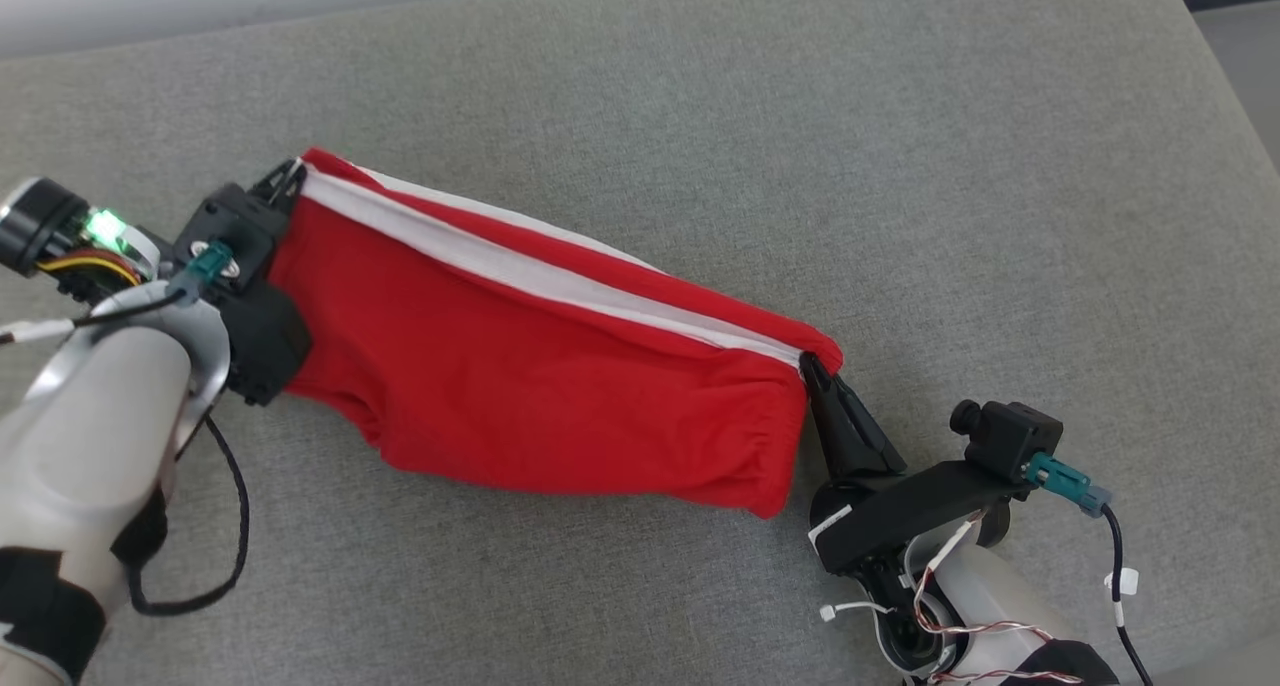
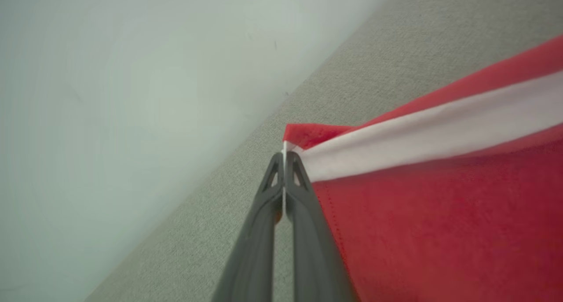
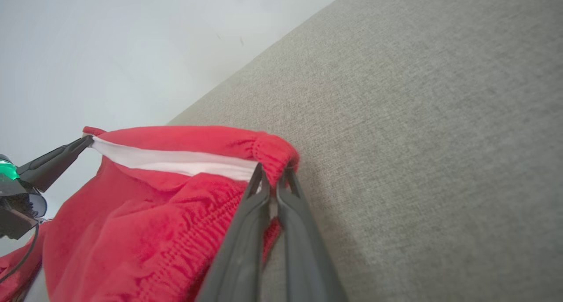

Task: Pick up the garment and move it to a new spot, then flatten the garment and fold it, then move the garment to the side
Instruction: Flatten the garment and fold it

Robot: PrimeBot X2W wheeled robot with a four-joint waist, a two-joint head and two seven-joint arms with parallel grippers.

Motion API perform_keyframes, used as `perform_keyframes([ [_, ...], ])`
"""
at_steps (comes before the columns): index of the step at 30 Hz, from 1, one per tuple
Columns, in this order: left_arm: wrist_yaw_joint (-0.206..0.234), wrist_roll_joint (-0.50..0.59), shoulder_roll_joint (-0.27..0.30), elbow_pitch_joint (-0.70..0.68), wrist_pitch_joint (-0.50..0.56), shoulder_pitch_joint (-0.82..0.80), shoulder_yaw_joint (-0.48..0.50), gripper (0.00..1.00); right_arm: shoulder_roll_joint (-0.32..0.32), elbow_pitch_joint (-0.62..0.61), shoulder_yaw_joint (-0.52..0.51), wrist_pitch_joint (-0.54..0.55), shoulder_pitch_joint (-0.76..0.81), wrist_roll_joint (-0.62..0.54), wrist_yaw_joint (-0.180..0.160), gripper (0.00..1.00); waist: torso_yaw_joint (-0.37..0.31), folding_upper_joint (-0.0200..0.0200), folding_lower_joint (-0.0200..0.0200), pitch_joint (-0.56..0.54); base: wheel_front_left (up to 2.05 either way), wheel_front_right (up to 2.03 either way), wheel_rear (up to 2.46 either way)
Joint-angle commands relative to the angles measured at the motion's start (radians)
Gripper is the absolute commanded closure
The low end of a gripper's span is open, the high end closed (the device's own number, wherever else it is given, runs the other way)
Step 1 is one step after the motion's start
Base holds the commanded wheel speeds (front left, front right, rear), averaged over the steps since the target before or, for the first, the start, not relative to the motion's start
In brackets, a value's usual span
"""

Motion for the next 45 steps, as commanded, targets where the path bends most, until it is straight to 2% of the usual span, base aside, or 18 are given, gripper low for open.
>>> perform_keyframes([
  [1,0.003,-0.015,0.007,0.007,-0.004,-0.020,-0.003,1.00,0.004,0.001,-0.003,0.000,-0.006,0.004,-0.003,1.00,-0.010,-0.0002,-0.0002,0.017,0.00,0.00,0.00],
  [5,0.003,-0.025,0.012,0.031,-0.008,-0.056,-0.024,1.00,0.008,-0.010,-0.026,0.000,-0.012,-0.007,-0.003,1.00,-0.016,-0.0002,-0.0002,0.032,0.00,0.00,0.00],
  [9,0.003,-0.035,-0.007,0.068,-0.010,-0.073,-0.038,1.00,0.019,-0.021,-0.020,0.000,-0.023,-0.005,-0.003,1.00,-0.021,-0.0002,-0.0002,0.043,0.00,0.00,0.00],
  [10,0.003,-0.039,-0.012,0.080,-0.009,-0.072,-0.041,1.00,0.021,-0.025,-0.019,0.000,-0.026,-0.002,-0.003,0.95,-0.022,-0.0002,-0.0002,0.044,0.00,0.00,0.00],
  [11,0.003,-0.052,-0.020,0.099,-0.012,-0.069,-0.034,0.17,0.023,-0.036,-0.023,0.000,-0.029,-0.005,-0.003,0.00,-0.023,-0.0002,-0.0002,0.045,0.00,0.00,0.00],
  [12,0.008,-0.056,-0.027,0.107,-0.014,-0.064,-0.032,0.00,0.025,-0.043,-0.029,0.000,-0.026,-0.011,-0.003,0.00,-0.021,-0.0002,-0.0002,0.043,0.00,0.00,0.00],
  [17,0.047,-0.083,-0.049,0.114,-0.019,-0.024,-0.001,0.00,0.028,-0.063,-0.075,0.000,0.010,-0.058,-0.003,0.00,-0.008,-0.0002,-0.0002,0.023,0.00,0.00,0.00],
  [21,0.091,-0.132,-0.064,0.063,-0.019,0.042,0.063,0.00,0.037,-0.076,-0.139,0.000,0.041,-0.123,-0.003,0.00,0.008,-0.0002,-0.0002,-0.003,0.00,0.00,0.00],
  [24,0.129,-0.164,-0.075,0.011,-0.019,0.107,0.125,0.00,0.044,-0.084,-0.218,0.000,0.076,-0.189,-0.003,0.00,0.021,-0.0002,-0.0002,-0.025,0.00,0.00,0.00],
  [29,0.165,-0.213,-0.121,-0.040,-0.020,0.216,0.211,0.00,0.068,-0.097,-0.353,0.000,0.138,-0.299,-0.003,0.00,0.042,-0.0002,-0.0002,-0.058,0.00,0.00,0.00],
  [35,0.179,-0.228,-0.177,-0.059,-0.020,0.311,0.279,0.00,0.081,-0.092,-0.424,0.000,0.185,-0.361,-0.003,0.00,0.045,-0.0002,-0.0002,-0.082,0.00,0.00,0.00],
  [45,0.187,-0.198,-0.202,-0.015,-0.020,0.360,0.334,0.00,0.088,-0.089,-0.437,0.000,0.197,-0.387,-0.003,0.00,0.014,-0.0002,-0.0002,-0.087,0.00,0.00,0.00],
])
